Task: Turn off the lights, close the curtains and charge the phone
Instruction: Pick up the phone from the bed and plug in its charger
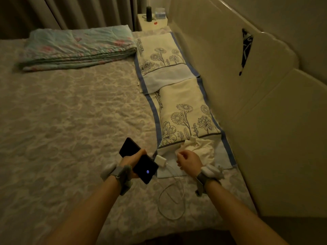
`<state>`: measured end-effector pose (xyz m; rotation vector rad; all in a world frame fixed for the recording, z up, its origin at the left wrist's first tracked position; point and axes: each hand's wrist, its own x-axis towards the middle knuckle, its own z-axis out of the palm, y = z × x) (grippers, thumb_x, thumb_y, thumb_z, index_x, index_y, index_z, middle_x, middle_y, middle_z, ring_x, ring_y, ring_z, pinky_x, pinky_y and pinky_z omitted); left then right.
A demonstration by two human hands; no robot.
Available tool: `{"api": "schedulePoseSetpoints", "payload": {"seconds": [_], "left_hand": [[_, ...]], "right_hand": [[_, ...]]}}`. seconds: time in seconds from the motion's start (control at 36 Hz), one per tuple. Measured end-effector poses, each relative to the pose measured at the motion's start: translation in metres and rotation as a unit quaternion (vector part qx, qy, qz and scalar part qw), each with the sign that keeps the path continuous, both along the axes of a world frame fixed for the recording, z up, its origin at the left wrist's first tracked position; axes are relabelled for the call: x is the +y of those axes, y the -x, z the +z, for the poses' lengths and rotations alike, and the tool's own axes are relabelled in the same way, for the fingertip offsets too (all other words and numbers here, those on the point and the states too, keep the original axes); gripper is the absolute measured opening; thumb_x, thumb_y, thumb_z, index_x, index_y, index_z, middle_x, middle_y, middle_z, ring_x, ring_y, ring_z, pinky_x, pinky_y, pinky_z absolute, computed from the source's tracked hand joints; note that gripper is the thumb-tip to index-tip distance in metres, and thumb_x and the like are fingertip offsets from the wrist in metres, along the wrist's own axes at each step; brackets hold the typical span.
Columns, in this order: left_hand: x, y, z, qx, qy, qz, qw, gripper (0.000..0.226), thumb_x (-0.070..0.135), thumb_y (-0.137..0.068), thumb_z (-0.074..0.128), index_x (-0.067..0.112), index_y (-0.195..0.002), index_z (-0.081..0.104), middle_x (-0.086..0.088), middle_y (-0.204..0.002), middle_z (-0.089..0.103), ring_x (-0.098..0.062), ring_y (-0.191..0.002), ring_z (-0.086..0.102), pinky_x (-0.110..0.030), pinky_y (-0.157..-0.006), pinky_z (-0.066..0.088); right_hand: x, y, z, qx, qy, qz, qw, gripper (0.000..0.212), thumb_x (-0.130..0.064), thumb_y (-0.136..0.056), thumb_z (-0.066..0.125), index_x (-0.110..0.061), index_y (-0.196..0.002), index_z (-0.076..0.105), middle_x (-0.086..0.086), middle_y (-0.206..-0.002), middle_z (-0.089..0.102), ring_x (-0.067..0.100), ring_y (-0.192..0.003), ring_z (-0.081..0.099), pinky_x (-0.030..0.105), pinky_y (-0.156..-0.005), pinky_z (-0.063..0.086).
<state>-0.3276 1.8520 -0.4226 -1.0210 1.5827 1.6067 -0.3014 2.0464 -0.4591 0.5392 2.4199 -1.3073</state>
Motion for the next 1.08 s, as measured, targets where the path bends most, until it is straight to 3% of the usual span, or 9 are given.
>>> {"api": "schedulePoseSetpoints", "payload": {"seconds": [0.17,0.33,0.47,0.61,0.72,0.81,0.92,1.03,1.08], "left_hand": [[-0.005,-0.017,-0.055,-0.027,0.032,0.004,0.999,0.047,0.029,-0.079,0.072,0.005,-0.114,0.052,-0.016,-0.101,0.058,-0.039,-0.111,0.058,-0.055,-0.096,0.048],[-0.011,-0.011,-0.103,-0.039,0.019,0.015,0.999,0.035,0.029,-0.081,0.068,0.008,-0.103,0.049,-0.009,-0.079,0.058,-0.028,-0.080,0.058,-0.047,-0.082,0.050],[-0.017,-0.005,-0.132,-0.029,0.046,0.004,0.999,0.039,0.022,-0.082,0.067,0.005,-0.113,0.051,-0.012,-0.088,0.061,-0.034,-0.095,0.060,-0.047,-0.085,0.050],[-0.026,0.005,-0.161,-0.030,0.035,0.009,0.999,0.033,0.021,-0.081,0.068,0.009,-0.105,0.049,-0.010,-0.084,0.060,-0.032,-0.094,0.059,-0.049,-0.093,0.051],[-0.026,0.009,-0.168,-0.020,0.034,0.012,0.999,0.030,0.021,-0.081,0.067,0.009,-0.103,0.050,-0.009,-0.084,0.060,-0.031,-0.092,0.060,-0.046,-0.086,0.052],[-0.026,0.010,-0.163,-0.013,0.033,0.006,0.999,0.029,0.020,-0.081,0.067,0.009,-0.102,0.051,-0.010,-0.087,0.062,-0.030,-0.090,0.060,-0.045,-0.085,0.051],[-0.023,0.011,-0.143,-0.016,0.024,-0.010,1.000,0.023,0.020,-0.082,0.066,0.010,-0.095,0.051,-0.012,-0.089,0.060,-0.033,-0.099,0.058,-0.045,-0.088,0.049],[-0.014,0.010,-0.112,-0.014,0.019,-0.032,0.999,0.021,0.021,-0.082,0.067,0.010,-0.090,0.051,-0.010,-0.083,0.058,-0.031,-0.092,0.057,-0.044,-0.082,0.049],[-0.001,0.009,-0.085,-0.006,0.016,-0.046,0.999,0.019,0.021,-0.082,0.067,0.013,-0.080,0.050,-0.010,-0.082,0.058,-0.029,-0.083,0.059,-0.044,-0.082,0.049]], "right_hand": [[-0.002,0.015,-0.050,-0.069,-0.073,0.062,0.993,0.030,-0.025,-0.094,0.052,-0.003,-0.113,0.060,0.016,-0.107,0.065,0.030,-0.100,0.061,0.031,-0.079,0.046],[-0.010,0.055,-0.114,-0.115,-0.127,0.121,0.978,0.043,-0.030,-0.094,0.050,-0.008,-0.130,0.051,0.015,-0.129,0.057,0.031,-0.116,0.056,0.036,-0.095,0.045],[-0.023,0.078,-0.161,-0.129,-0.136,0.165,0.968,0.034,-0.031,-0.092,0.051,-0.005,-0.115,0.054,0.015,-0.108,0.060,0.031,-0.094,0.058,0.038,-0.078,0.048],[-0.040,0.091,-0.209,-0.122,-0.161,0.203,0.958,0.034,-0.032,-0.090,0.051,-0.008,-0.114,0.054,0.015,-0.120,0.058,0.033,-0.101,0.059,0.041,-0.085,0.050],[-0.042,0.089,-0.220,-0.128,-0.187,0.204,0.952,0.041,-0.037,-0.092,0.049,-0.008,-0.121,0.050,0.015,-0.126,0.051,0.033,-0.111,0.055,0.040,-0.089,0.046],[-0.040,0.088,-0.217,-0.114,-0.189,0.217,0.951,0.042,-0.039,-0.091,0.050,-0.005,-0.115,0.055,0.016,-0.121,0.058,0.033,-0.106,0.058,0.037,-0.082,0.046],[-0.033,0.073,-0.195,-0.116,-0.168,0.146,0.968,0.039,-0.041,-0.090,0.052,-0.008,-0.112,0.051,0.015,-0.115,0.059,0.033,-0.102,0.059,0.036,-0.074,0.045],[-0.020,0.057,-0.159,-0.109,-0.093,0.044,0.989,0.032,-0.034,-0.087,0.058,-0.012,-0.106,0.045,0.014,-0.111,0.058,0.035,-0.101,0.059,0.046,-0.082,0.053],[-0.008,0.046,-0.127,-0.095,-0.027,-0.013,0.995,0.031,-0.029,-0.087,0.059,-0.012,-0.108,0.042,0.011,-0.106,0.053,0.033,-0.100,0.058,0.045,-0.072,0.057]]}}
